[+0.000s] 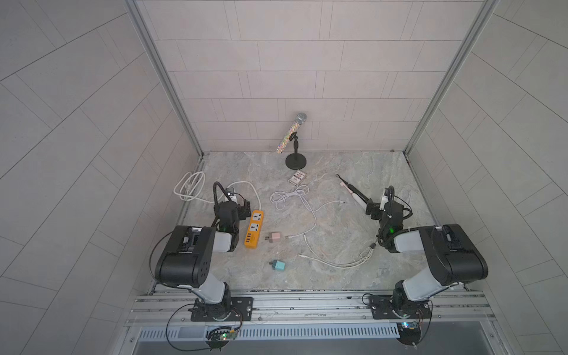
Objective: Charge the electric toothbrush
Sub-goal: Pick up the charging cable from the center of the board.
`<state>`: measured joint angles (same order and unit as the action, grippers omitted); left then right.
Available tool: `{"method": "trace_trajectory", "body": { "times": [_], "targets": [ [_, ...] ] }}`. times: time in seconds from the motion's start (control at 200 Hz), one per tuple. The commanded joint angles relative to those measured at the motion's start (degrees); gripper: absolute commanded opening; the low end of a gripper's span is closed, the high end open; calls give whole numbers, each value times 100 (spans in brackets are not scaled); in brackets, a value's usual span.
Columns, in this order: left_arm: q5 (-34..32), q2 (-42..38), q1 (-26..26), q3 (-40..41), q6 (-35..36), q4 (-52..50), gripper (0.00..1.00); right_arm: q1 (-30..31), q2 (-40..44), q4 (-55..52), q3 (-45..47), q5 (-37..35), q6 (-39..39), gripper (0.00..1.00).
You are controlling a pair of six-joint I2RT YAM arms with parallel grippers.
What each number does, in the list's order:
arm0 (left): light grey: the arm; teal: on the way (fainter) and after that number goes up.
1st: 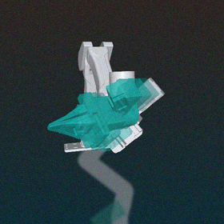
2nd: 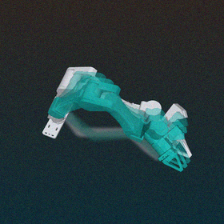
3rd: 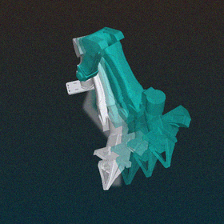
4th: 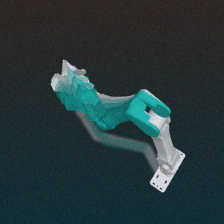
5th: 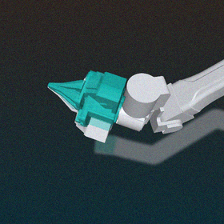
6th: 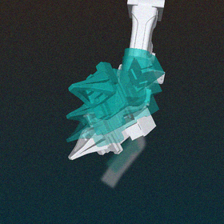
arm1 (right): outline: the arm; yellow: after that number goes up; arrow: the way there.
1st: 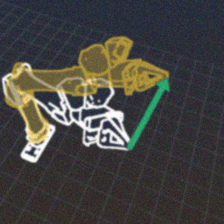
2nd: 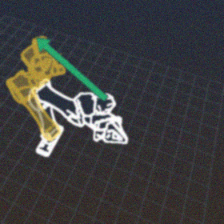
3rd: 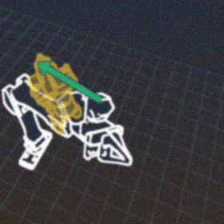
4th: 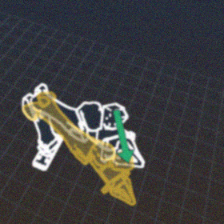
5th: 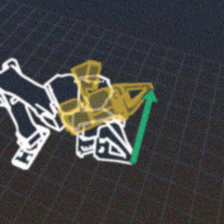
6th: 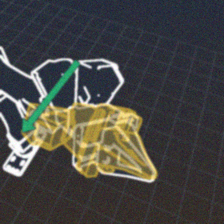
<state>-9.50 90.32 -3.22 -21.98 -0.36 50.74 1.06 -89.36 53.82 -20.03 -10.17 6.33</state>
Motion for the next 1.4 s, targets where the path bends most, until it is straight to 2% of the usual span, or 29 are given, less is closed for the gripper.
{"method": "trace_trajectory", "body": {
  "times": [0.0, 0.961, 1.086, 1.196, 1.281, 1.396],
  "targets": [
    [-52, 22, 38, -79, 46, 164, 100, -29, -51, 151, -62, -73, -100, 100],
    [-74, 12, 37, -69, 44, 173, 100, -28, -45, 181, -37, -72, -95, 100],
    [-186, -206, 38, 11, -12, 191, 100, -27, 228, 397, 180, -298, -12, 100],
    [-356, -799, 34, -18, -53, -348, 100, -27, 750, -230, 86, -437, 30, 100],
    [-354, -1321, 36, -289, -93, -1236, 100, -27, 1358, -1280, -237, -479, 59, 100],
    [-522, -2002, 41, -856, -801, -2675, 100, -41, 2132, -3083, -914, -725, 1010, 100]
  ]
}}
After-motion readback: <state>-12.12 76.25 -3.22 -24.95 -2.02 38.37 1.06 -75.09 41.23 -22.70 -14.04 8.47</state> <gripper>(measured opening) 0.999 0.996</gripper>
